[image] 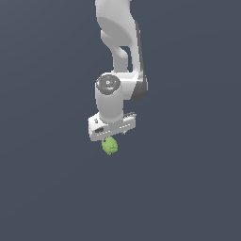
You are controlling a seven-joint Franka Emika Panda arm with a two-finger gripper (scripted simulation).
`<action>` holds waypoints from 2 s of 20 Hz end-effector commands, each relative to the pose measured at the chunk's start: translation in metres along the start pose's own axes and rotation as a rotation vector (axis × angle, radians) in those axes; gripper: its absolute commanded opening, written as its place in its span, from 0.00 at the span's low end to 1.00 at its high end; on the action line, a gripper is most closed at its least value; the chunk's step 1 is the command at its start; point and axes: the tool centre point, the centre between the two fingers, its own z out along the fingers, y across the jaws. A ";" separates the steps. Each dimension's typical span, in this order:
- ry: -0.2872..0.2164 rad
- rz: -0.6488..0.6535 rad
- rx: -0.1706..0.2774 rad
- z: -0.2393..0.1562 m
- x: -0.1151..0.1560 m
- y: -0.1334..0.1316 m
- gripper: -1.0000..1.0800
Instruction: Pick up the object and move it to a goal position.
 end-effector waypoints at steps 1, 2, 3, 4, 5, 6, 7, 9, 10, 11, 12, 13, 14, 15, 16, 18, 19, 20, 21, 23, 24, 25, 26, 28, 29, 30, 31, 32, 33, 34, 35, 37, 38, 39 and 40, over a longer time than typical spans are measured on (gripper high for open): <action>-0.001 -0.049 -0.004 0.008 -0.002 0.007 0.96; -0.001 -0.064 -0.005 0.011 -0.003 0.010 0.96; -0.002 -0.079 -0.006 0.013 -0.003 0.012 0.96; -0.002 -0.092 -0.007 0.016 -0.004 0.014 0.96; -0.002 -0.104 -0.008 0.018 -0.004 0.016 0.96; -0.002 -0.115 -0.008 0.020 -0.005 0.018 0.96; -0.003 -0.124 -0.009 0.021 -0.005 0.019 0.96; -0.003 -0.139 -0.010 0.024 -0.006 0.021 0.96; -0.003 -0.145 -0.010 0.025 -0.007 0.022 0.96; -0.003 -0.149 -0.010 0.026 -0.007 0.023 0.96; -0.003 -0.152 -0.010 0.026 -0.007 0.023 0.96; -0.003 -0.154 -0.011 0.027 -0.007 0.024 0.96; -0.003 -0.155 -0.011 0.027 -0.007 0.024 0.96; -0.004 -0.150 -0.010 0.026 -0.007 0.023 0.96; -0.004 -0.150 -0.010 0.027 -0.007 0.023 0.96; -0.004 -0.150 -0.010 0.030 -0.007 0.023 0.96; -0.004 -0.151 -0.010 0.033 -0.007 0.023 0.96; -0.004 -0.151 -0.010 0.036 -0.007 0.023 0.96; -0.004 -0.152 -0.010 0.040 -0.008 0.023 0.96; -0.004 -0.153 -0.010 0.051 -0.008 0.023 0.96; -0.004 -0.153 -0.010 0.057 -0.008 0.023 0.96; -0.003 -0.154 -0.010 0.062 -0.008 0.023 0.96; -0.003 -0.154 -0.010 0.066 -0.008 0.023 0.96; -0.003 -0.155 -0.010 0.073 -0.008 0.023 0.96; -0.003 -0.155 -0.010 0.075 -0.008 0.024 0.96; -0.003 -0.155 -0.010 0.076 -0.008 0.024 0.96; -0.003 -0.155 -0.010 0.077 -0.008 0.024 0.96; -0.003 -0.155 -0.010 0.077 -0.007 0.024 0.96; -0.003 -0.155 -0.010 0.077 -0.007 0.024 0.00; -0.003 -0.155 -0.010 0.077 -0.007 0.024 0.00; -0.003 -0.155 -0.010 0.077 -0.007 0.024 0.00; -0.003 -0.155 -0.010 0.077 -0.007 0.024 0.00; -0.003 -0.155 -0.010 0.077 -0.007 0.024 0.00; -0.003 -0.155 -0.010 0.077 -0.007 0.024 0.00; -0.003 -0.155 -0.010 0.077 -0.007 0.024 0.00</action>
